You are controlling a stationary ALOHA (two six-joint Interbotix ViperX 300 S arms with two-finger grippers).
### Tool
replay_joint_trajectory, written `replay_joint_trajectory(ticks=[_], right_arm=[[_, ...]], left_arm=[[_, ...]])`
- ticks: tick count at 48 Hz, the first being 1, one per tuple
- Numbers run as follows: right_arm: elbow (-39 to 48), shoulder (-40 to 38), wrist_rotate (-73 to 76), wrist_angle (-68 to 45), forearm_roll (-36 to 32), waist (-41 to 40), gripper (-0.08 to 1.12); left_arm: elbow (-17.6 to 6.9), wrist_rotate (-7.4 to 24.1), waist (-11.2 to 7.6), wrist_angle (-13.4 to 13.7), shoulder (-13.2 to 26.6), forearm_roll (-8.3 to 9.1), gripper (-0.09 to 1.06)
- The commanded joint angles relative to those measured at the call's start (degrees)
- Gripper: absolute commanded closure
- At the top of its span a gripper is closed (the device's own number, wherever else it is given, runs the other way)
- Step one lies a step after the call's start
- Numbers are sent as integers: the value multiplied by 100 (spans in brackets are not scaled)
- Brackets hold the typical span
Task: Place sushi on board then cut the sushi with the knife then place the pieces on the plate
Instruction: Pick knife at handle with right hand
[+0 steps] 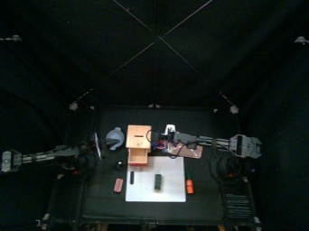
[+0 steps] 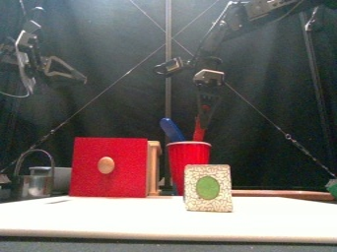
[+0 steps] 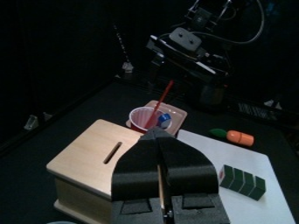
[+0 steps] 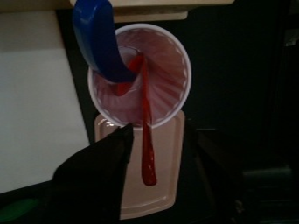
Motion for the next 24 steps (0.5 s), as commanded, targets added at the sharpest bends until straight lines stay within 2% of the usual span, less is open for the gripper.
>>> replay_joint_trajectory(ticks=[1,24], right_arm=[[-299,0,0,193,-35,18,30],[-422,26,53,439,-26,53,55]], left_arm=[[-62,0,62,-53,26,-9,95],[-9,0,88,-53,26,0,95]])
